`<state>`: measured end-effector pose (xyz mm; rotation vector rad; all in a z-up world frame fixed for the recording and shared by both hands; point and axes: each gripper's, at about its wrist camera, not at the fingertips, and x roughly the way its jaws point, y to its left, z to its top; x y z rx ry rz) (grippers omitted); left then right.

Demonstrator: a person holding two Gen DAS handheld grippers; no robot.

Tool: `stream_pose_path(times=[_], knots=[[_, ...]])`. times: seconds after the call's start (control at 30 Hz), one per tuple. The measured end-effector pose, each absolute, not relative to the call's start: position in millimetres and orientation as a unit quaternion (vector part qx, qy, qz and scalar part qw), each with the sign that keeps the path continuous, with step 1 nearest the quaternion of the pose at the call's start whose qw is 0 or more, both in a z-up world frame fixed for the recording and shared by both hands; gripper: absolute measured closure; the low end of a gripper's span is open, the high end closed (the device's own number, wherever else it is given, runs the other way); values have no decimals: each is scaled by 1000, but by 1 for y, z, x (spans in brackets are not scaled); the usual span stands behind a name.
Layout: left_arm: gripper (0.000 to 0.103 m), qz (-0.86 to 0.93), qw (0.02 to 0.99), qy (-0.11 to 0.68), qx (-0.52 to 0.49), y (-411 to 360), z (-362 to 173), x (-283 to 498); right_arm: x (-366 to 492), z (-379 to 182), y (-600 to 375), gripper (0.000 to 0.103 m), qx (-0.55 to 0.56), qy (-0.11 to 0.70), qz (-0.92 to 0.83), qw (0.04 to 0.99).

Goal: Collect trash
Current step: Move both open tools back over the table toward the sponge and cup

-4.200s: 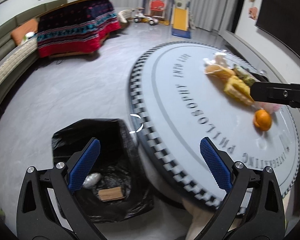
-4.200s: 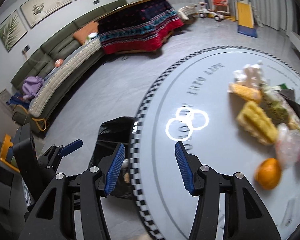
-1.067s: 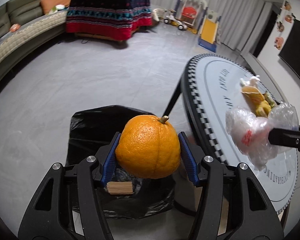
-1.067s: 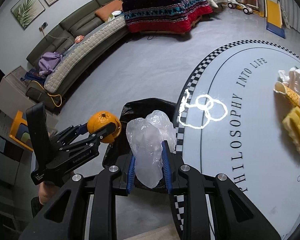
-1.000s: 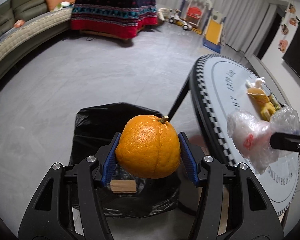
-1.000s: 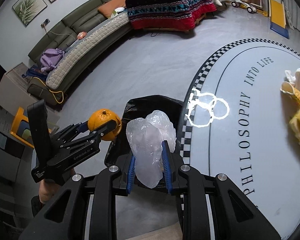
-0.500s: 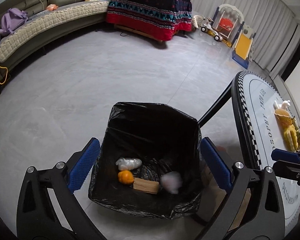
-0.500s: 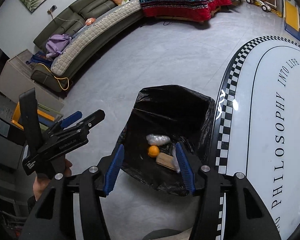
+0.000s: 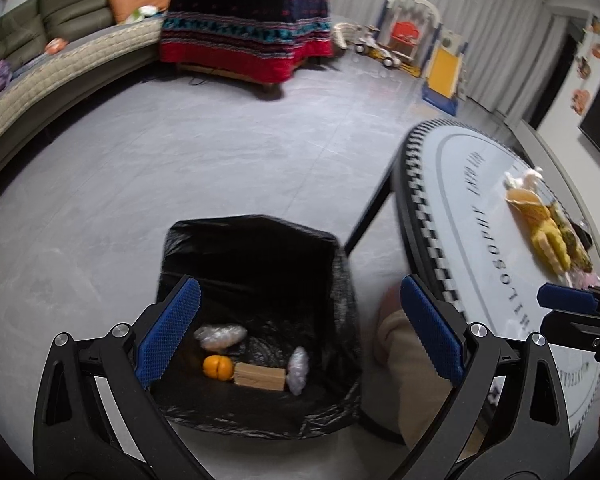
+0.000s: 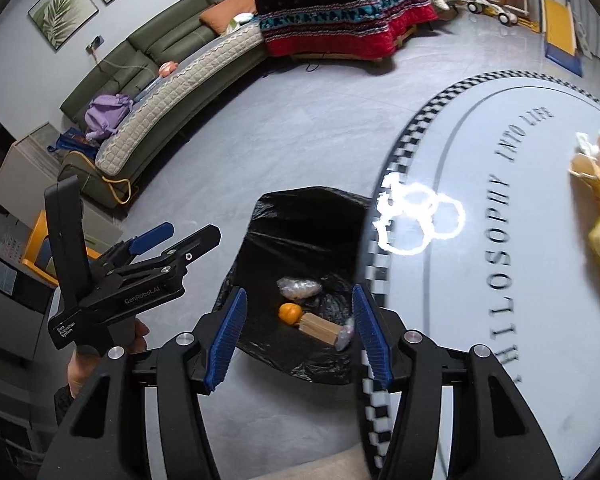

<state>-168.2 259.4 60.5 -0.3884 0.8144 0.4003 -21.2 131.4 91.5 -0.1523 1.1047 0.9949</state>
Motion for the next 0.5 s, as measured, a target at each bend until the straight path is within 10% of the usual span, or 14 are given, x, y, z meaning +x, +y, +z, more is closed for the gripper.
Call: stream_pose_path(times=[0.5], knots=[[6,9,907,418,-53,100,91,-52,31,96,-41,43,-19,503,329,799]])
